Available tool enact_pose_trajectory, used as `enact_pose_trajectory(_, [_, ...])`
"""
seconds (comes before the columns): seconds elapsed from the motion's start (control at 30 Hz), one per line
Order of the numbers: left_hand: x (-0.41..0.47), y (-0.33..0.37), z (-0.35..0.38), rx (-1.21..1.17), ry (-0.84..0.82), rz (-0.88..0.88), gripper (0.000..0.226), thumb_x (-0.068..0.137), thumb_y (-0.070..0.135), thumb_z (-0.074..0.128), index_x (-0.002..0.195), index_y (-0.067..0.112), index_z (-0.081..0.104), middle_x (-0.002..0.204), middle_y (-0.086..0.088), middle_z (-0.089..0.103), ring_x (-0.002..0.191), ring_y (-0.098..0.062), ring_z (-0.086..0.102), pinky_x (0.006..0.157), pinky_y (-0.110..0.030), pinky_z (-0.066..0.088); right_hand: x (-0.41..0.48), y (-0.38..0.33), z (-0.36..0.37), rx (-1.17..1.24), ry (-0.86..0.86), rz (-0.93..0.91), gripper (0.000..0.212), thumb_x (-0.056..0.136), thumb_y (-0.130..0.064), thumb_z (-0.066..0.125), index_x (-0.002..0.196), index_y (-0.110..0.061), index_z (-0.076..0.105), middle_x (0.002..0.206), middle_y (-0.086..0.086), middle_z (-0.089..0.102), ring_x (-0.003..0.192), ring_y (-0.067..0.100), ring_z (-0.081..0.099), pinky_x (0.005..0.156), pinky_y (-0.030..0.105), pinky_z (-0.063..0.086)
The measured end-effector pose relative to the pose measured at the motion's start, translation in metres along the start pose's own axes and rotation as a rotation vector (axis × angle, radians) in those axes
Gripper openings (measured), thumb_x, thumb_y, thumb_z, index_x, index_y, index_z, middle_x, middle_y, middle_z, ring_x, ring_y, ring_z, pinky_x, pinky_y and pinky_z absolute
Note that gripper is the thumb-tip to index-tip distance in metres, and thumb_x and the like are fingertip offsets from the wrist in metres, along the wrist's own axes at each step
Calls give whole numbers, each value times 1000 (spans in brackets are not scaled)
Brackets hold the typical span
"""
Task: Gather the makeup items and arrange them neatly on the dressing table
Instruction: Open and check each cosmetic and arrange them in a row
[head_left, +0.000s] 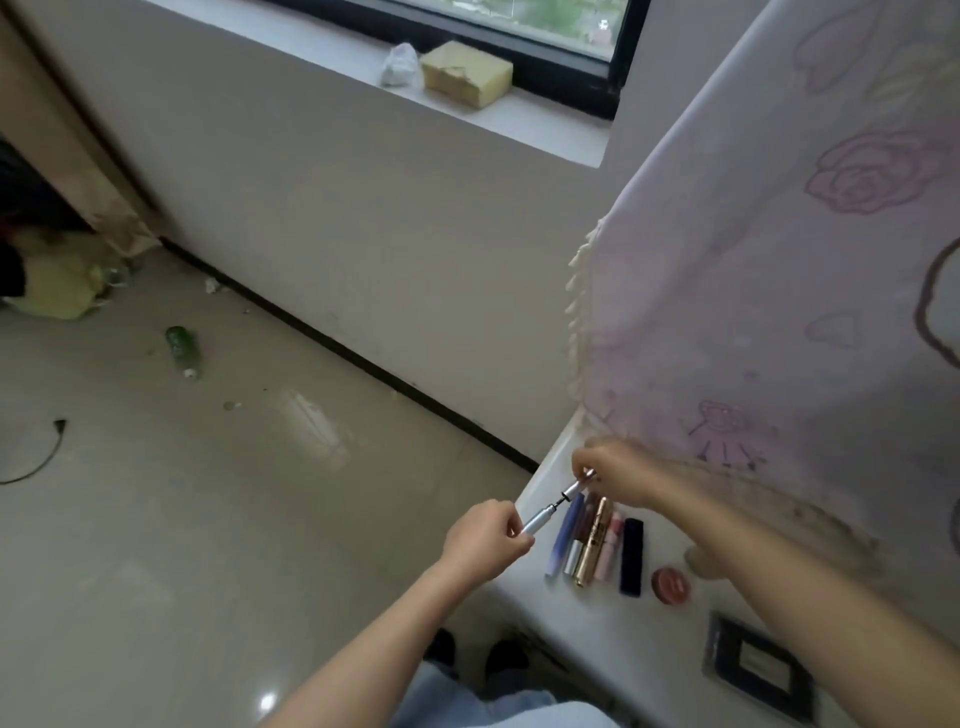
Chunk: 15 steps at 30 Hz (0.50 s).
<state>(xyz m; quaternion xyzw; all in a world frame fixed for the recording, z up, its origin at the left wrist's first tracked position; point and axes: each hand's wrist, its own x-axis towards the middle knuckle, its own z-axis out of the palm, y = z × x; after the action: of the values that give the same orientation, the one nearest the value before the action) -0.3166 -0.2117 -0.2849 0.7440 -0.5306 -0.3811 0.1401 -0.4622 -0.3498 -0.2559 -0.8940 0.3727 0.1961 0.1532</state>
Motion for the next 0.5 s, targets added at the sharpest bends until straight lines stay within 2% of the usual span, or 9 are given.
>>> enact_pose_trajectory(0.07, [4,0,10,30,17,-7,13,82,27,53,82,16,59,90,-6,58,80,-20,51,64,-28,36,5,4,8,-65,5,9,18,89,-18,49,103,-19,59,110,4,58,100,25,56,72,29,37])
enact_pose_trajectory(0.17, [11,-3,28,111,36,-17,20,84,28,50,91,13,61,103,-7,57,100,-24,50,72,-31,38,12,9,22,-181,27,2,22,88,-13,45,105,-19,58,109,8,58,98,29,56,66,29,31])
enact_pose_trajectory(0.3, [12,-5,42,223,90,-29,22,85,26,46,95,11,59,106,-9,53,104,-26,45,78,-32,37,20,14,35,-237,44,-36,24,87,-8,46,106,-17,58,109,10,57,98,30,55,65,31,33])
enact_pose_trajectory(0.4, [11,-7,49,306,131,-5,21,83,24,46,92,10,59,101,-8,53,98,-27,46,70,-30,30,23,16,38,-266,51,-74,25,85,-7,47,106,-16,57,107,10,58,97,30,55,68,34,37])
enact_pose_trajectory(0.47, [10,-7,53,380,201,26,15,71,27,56,72,13,61,82,-4,55,80,-24,53,59,-28,28,25,15,40,-291,55,-104,25,85,-6,48,107,-15,56,106,10,59,97,30,54,69,34,33])
enact_pose_trajectory(0.5, [9,-5,53,403,167,5,14,59,31,61,59,17,58,69,0,54,66,-20,54,52,-25,26,26,15,41,-306,59,-121,25,85,-6,48,107,-14,55,107,10,59,97,30,54,68,33,30])
